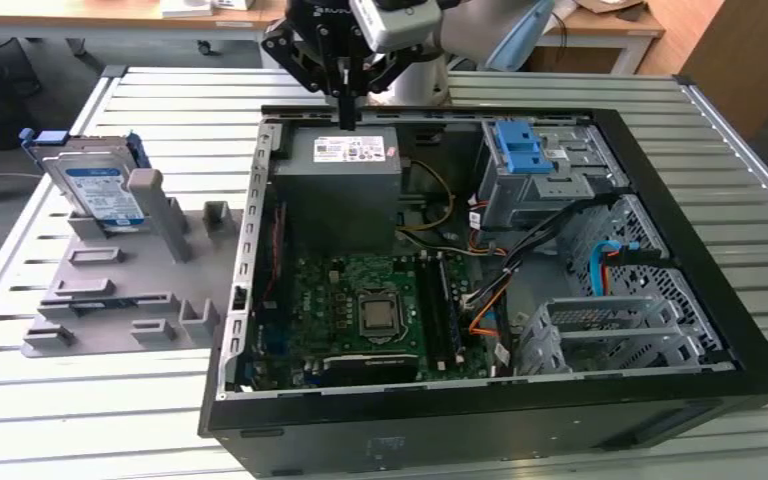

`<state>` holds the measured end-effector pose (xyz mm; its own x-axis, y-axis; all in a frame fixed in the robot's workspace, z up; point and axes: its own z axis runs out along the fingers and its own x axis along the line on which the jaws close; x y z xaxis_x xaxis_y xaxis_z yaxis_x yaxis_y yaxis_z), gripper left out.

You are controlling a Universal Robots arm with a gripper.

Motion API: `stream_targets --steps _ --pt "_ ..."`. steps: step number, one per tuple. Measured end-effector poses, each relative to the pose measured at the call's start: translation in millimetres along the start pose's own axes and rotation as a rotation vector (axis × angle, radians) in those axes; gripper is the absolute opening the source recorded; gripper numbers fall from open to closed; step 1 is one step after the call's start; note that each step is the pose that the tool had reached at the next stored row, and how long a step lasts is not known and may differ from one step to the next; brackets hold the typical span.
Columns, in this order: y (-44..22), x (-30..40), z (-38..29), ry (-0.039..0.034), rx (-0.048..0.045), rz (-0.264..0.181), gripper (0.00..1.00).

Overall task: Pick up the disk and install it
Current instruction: 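Reach for the disk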

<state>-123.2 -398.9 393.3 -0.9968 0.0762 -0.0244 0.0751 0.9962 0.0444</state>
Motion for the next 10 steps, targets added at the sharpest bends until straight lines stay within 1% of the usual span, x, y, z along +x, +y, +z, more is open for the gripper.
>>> stream_targets --steps 10 --pt "-0.1 1.9 0.0 0.0000 0.0000 0.000 0.11"
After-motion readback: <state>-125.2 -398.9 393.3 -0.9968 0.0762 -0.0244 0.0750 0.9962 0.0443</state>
